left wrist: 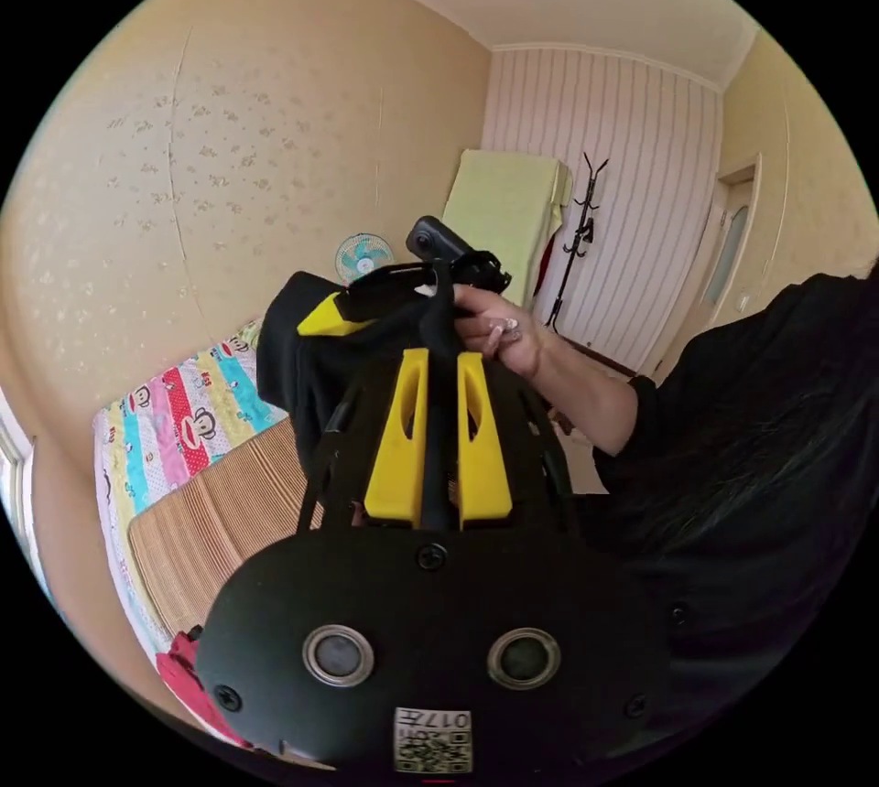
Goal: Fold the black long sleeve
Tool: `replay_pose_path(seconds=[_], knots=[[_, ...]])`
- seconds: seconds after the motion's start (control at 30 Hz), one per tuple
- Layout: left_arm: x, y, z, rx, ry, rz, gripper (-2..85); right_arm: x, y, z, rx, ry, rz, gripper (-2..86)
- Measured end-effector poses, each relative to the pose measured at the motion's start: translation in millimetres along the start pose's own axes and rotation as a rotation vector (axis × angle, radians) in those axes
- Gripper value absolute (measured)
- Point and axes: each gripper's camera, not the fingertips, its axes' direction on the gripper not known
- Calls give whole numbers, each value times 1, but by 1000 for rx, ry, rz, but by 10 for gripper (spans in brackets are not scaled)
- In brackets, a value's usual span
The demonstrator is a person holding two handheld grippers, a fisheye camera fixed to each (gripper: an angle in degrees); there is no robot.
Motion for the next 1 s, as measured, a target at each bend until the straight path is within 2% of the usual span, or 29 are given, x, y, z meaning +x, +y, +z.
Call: replay_pose_path(seconds=[0.13,0.2,0.3,0.37,0.53,0.57,0.63,0.7,0.77,0.87,0.93,1.0], knots=[[-46,37,-96,324,152,-114,61,-102,-21,-33,-92,37,-379,13],[-70,56,-129,404,136,-175,63,-146,-26,-40,-113,90,-503,9],[-112,75,-156,379,73,-328,105,-211,-30,-40,-208,90,-713,5],[-134,78,-155,328,96,-368,129,-244,-27,-39,-265,73,-859,4],[-189,60,-99,179,417,-422,200,-294,-25,-34,-324,16,-1071,2],[-193,57,-89,154,480,-428,200,-296,-25,-33,-326,32,-1071,2],[-193,47,-55,91,822,-411,139,-294,-31,-33,-332,121,-997,2],[-184,47,-54,105,909,-390,66,-287,-28,-41,-326,171,-943,2],[-183,51,-73,148,876,-355,54,-280,-14,-57,-305,210,-918,2],[-204,67,-133,266,658,-394,48,-264,13,-88,-257,330,-838,3],[-222,77,-190,378,503,-417,41,-237,32,-102,-273,466,-670,4],[-220,71,-228,408,430,-351,30,-209,47,-106,-275,516,-473,6]])
